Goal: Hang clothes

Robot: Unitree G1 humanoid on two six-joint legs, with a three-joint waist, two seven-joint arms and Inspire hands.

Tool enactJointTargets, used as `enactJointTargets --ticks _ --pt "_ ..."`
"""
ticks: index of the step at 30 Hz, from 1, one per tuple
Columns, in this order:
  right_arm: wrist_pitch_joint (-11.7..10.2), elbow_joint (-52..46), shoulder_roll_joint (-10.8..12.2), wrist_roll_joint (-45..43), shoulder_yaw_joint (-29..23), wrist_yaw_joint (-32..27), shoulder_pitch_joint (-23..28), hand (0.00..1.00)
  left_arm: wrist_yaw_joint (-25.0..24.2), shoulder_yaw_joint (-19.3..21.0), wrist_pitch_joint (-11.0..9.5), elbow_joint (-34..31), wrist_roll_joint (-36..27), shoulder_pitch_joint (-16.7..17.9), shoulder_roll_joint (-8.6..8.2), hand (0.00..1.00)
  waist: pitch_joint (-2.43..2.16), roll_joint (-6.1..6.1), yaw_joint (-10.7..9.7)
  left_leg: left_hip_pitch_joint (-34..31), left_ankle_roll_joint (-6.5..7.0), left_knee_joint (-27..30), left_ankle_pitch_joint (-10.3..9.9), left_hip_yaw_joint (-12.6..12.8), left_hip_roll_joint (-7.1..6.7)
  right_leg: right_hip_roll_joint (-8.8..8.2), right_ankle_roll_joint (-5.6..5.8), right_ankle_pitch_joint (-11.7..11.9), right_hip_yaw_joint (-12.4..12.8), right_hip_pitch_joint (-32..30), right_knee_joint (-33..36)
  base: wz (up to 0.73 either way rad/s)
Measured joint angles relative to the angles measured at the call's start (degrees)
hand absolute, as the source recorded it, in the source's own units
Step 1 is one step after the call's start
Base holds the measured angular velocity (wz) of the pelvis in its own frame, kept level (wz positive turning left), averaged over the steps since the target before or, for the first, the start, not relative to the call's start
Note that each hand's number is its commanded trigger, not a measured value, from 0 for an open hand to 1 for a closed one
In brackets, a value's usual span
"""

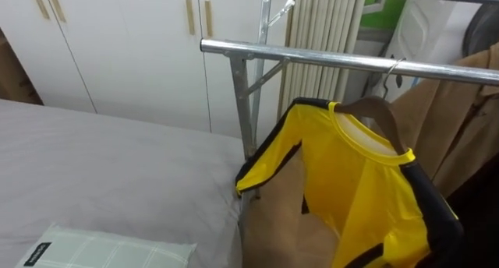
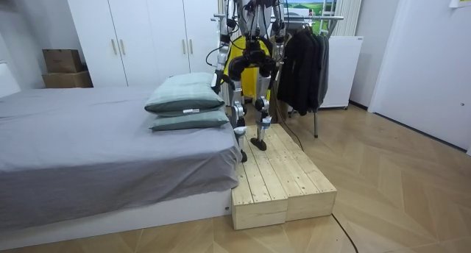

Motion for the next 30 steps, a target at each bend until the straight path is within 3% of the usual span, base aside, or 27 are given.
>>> enactJointTargets --ticks 9,19,27,30 --pt "0.01 0.20 0.05 2.09 -1.51 2.66 0.68 0.00 -2.48 0.09 -0.24 0.51 -0.36 -0.16 0.24 0.00 0.08 0.23 -0.22 0.09 0.02 0.21 -0.01 0.00 -0.02 -0.07 -0.04 -0.06 -0.19 -0.05 0.39 0.00" --pt "0.02 0.23 0.05 1.84 -1.16 3.35 0.51 0.00 -2.50 -2.09 -1.55 1.36 -9.28 -0.09 0.29 0.00 0.15 0.68 -0.24 0.40 0.00 0.49 -0.02 -0.63 0.03 -0.42 -0.26 -0.50 -1.12 0.38 1.00 0.03" --pt "0.74 0.74 -0.14 1.74 -1.29 5.26 0.00 0.00 -2.46 -1.40 -3.22 1.29 -8.93 -0.29 0.20 0.00 -0.04 0.89 -0.17 -2.03 -0.24 1.47 -0.01 -3.28 0.02 -1.40 -0.92 -2.37 -4.57 -0.74 2.81 0.22" --pt "1.84 1.58 -0.14 1.70 -2.21 5.74 -0.29 0.00 -2.57 -1.06 -3.94 1.33 -9.18 -0.24 0.05 0.00 -0.26 0.59 -0.90 -3.48 -0.59 3.73 0.26 -2.48 -0.04 -2.60 -1.10 -3.45 -8.27 -0.48 3.31 0.70"
